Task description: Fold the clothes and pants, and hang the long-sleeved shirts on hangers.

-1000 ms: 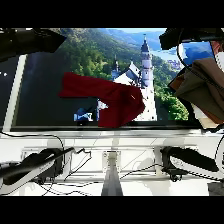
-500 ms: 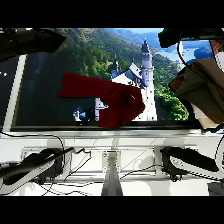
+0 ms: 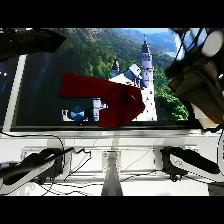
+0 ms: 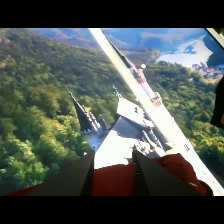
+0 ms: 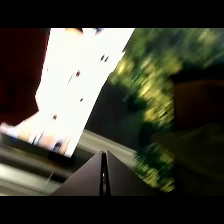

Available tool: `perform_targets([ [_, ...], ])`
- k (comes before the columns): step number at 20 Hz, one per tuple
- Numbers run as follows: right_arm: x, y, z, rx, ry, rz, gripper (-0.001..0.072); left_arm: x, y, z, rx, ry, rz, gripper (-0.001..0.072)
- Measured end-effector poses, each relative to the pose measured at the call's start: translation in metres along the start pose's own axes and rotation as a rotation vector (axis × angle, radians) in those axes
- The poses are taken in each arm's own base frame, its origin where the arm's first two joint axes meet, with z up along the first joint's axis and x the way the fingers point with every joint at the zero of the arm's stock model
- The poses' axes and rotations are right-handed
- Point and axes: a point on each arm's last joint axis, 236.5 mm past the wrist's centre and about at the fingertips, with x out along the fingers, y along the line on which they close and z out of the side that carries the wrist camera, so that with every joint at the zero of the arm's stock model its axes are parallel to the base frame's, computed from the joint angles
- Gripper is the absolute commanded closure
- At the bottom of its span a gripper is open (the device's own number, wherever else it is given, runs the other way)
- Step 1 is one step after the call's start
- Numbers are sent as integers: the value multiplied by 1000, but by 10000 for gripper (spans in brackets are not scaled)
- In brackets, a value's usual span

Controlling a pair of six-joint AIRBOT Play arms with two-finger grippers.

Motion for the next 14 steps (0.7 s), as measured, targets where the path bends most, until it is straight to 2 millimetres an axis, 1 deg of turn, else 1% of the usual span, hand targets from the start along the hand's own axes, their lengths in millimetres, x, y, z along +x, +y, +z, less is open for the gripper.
perform_targets([
  [1,20,11,-19,5,39,40,691,0,0,0,0,0,0,441],
  [2,42,27,-37,18,68,92,690,0,0,0,0,0,0,442],
  [3,61,43,-51,46,83,145,611,0,0,0,0,0,0,441],
  [4,78,63,-64,95,90,209,392,0,0,0,0,0,0,441],
  [5,93,81,-72,148,92,272,151,0,0,0,0,0,0,441],
  [6,104,101,-77,211,86,342,30,0,0,0,0,0,0,441],
  [8,117,134,-77,343,66,475,38,0,0,0,0,0,-1,441],
  [9,120,145,-73,406,51,525,38,0,0,0,0,0,-1,441],
  [10,123,152,-70,452,44,559,43,0,0,0,0,-1,-1,441],
  [11,127,157,-68,496,38,584,100,0,0,0,0,0,-1,441],
  [12,131,160,-66,531,40,600,189,0,0,0,-1,-1,-1,441],
  [13,135,164,-67,561,51,615,205,0,-1,1,-3,-3,-5,441],
  [14,139,168,-70,579,69,627,206,0,-3,2,-8,-7,-11,441],
])
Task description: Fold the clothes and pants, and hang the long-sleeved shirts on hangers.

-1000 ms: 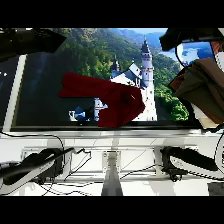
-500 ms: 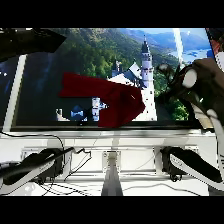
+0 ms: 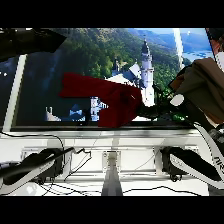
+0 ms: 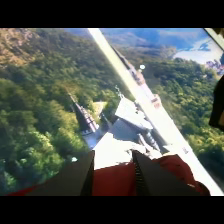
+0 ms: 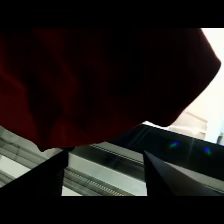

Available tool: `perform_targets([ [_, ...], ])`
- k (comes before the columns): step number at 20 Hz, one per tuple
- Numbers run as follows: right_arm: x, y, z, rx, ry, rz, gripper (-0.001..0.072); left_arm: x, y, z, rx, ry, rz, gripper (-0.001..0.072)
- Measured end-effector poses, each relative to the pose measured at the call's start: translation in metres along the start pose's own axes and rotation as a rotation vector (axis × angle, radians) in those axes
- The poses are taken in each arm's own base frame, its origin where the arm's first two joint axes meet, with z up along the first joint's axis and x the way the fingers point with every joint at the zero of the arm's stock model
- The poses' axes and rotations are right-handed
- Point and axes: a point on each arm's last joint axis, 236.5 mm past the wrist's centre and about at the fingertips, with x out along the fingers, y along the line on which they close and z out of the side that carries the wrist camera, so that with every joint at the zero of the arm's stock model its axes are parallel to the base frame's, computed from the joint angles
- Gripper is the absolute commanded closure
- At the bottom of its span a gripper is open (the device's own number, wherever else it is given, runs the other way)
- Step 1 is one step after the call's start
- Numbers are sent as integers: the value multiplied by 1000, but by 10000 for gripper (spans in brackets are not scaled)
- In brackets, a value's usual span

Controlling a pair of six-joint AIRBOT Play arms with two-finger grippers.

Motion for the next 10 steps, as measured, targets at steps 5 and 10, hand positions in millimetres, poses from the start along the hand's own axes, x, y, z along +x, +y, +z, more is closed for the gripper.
perform_targets([
  [5,29,6,-16,39,51,19,271,0,-11,7,-33,-28,-48,441],
  [10,46,12,4,63,-54,4,691,-1,-13,9,-42,-36,-58,568],
])
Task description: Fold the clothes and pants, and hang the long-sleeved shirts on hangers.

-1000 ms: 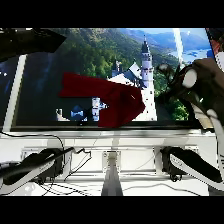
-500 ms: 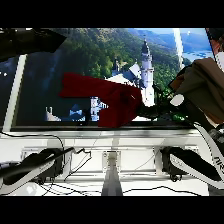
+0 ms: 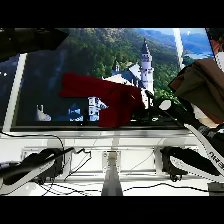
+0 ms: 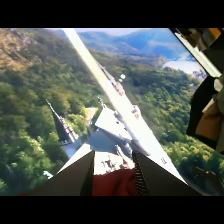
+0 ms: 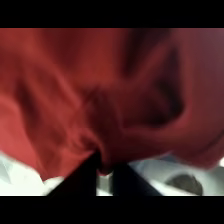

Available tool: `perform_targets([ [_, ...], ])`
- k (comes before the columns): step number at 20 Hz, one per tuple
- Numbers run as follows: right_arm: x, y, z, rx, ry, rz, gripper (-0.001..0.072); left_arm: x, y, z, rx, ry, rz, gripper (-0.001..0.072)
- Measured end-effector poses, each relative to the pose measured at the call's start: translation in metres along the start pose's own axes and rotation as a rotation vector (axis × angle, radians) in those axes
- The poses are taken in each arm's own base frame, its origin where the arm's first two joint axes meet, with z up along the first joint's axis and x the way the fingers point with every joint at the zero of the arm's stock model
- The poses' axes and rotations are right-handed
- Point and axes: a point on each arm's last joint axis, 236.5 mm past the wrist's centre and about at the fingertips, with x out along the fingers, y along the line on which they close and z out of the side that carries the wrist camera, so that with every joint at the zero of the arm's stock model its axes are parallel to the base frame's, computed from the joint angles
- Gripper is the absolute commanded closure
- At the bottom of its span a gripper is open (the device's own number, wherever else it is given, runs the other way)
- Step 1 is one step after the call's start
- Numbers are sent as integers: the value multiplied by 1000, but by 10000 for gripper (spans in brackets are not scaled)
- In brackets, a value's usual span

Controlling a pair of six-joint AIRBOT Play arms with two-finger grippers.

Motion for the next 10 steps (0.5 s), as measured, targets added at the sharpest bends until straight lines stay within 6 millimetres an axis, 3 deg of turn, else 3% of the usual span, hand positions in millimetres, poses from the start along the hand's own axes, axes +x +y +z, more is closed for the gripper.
perform_targets([
  [1,0,1,6,-8,-25,-2,691,0,3,-2,8,7,11,664],
  [2,0,2,11,-26,-41,-9,692,0,8,-5,22,20,33,685],
  [4,-9,6,23,-103,-83,-35,691,-3,28,-14,56,63,112,685],
  [6,-26,7,31,-231,-106,-90,692,-13,60,-29,63,132,229,685],
  [8,-48,2,37,-360,-123,-177,692,-29,98,-58,37,242,345,685],
  [10,-71,-6,41,-446,-147,-262,692,-47,133,-103,-43,377,426,685],
])
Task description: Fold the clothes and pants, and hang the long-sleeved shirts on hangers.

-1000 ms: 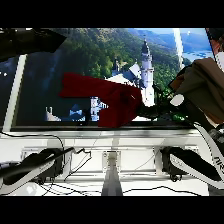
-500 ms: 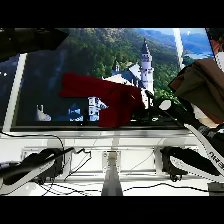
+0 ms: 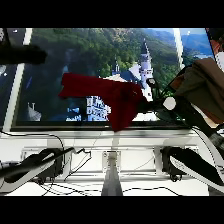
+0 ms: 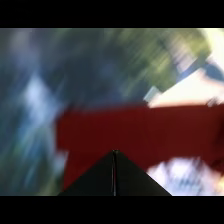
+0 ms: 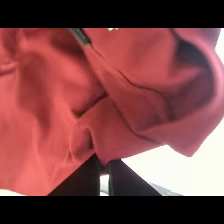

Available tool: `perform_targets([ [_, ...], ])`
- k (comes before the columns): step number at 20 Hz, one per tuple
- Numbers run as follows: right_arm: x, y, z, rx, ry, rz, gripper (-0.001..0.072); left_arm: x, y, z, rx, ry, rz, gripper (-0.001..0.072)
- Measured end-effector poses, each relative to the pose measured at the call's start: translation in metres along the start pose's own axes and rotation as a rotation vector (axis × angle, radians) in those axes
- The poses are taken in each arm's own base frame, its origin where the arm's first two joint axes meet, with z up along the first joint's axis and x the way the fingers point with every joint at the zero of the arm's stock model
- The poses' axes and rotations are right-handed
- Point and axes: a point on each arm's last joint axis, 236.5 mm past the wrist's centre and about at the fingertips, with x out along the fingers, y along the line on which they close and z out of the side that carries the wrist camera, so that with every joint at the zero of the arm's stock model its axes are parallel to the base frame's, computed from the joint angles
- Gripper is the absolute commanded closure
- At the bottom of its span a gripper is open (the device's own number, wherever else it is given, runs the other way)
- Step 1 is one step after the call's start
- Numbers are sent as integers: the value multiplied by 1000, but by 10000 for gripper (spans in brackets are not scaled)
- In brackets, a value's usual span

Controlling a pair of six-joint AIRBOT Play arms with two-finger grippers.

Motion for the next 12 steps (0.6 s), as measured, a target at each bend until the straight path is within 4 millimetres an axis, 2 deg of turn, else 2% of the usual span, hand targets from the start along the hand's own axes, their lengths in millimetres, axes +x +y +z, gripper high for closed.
perform_targets([
  [2,-14,-9,2,-46,-15,-52,691,17,30,-55,-87,150,36,671],
  [3,-19,-12,1,-58,-16,-69,691,26,41,-84,-140,215,44,492],
  [4,-22,-15,1,-66,-19,-81,691,34,49,-109,-189,263,48,158],
  [5,-25,-16,2,-72,-24,-90,691,44,56,-132,-234,297,53,61],
  [7,-28,-18,2,-80,-27,-103,691,63,59,-166,-314,335,45,122],
  [8,-29,-19,3,-82,-30,-107,691,72,58,-177,-352,341,33,122],
  [12,-30,-20,5,-84,-41,-111,691,114,47,-206,-528,368,-58,122],
])
